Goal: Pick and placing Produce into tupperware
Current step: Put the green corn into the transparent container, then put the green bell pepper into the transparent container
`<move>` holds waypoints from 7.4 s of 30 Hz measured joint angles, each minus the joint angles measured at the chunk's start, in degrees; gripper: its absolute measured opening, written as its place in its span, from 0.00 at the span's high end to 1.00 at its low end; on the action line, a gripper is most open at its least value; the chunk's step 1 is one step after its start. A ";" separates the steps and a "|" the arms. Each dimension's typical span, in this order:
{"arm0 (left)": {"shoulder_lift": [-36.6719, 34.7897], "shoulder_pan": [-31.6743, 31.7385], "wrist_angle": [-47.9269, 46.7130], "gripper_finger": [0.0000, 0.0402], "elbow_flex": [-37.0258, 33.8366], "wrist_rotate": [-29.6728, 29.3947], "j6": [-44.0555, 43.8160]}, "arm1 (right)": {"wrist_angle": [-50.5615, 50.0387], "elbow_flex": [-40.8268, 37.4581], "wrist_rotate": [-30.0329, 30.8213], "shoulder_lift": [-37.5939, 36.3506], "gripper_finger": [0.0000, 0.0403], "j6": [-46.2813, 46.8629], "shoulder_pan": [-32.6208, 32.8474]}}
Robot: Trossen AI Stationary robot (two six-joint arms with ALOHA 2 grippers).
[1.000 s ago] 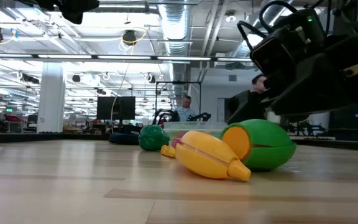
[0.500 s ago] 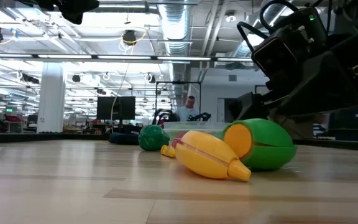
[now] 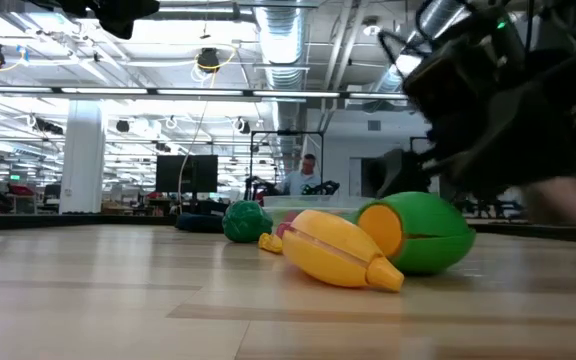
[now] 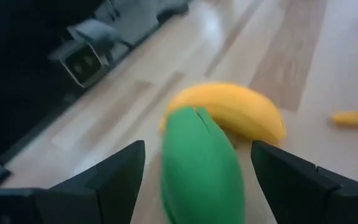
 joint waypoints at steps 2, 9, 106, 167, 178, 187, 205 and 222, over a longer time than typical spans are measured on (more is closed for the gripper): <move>0.00 0.00 0.00 0.44 0.00 0.21 0.00 | -0.52 0.62 -0.10 0.99 0.29 -0.02 0.02; 1.09 -0.13 -0.35 0.44 0.00 0.27 -0.11 | -0.11 3.93 -0.53 6.40 0.29 0.42 0.00; 2.97 -0.15 0.10 0.44 0.00 1.54 0.82 | -31.03 4.76 -4.29 -23.01 0.46 -8.00 -11.70; 2.97 -0.15 -1.83 0.44 0.00 1.65 4.34 | -7.89 4.80 22.49 -10.86 0.45 -9.50 -32.46; 2.99 -0.15 -1.84 0.44 0.00 1.63 4.37 | -5.58 6.98 22.49 -2.54 0.45 -5.48 -36.01; 2.97 -0.15 -2.35 0.44 0.00 1.61 4.28 | -6.12 8.10 20.96 -1.34 0.43 -5.44 -35.99; 2.97 -0.14 -2.54 0.44 0.00 1.56 2.73 | -6.10 8.06 18.97 -1.34 0.43 -5.46 -36.03; 2.99 -0.15 -2.99 0.44 0.00 1.48 1.46 | -7.21 7.99 15.76 -3.29 0.24 -4.37 -34.83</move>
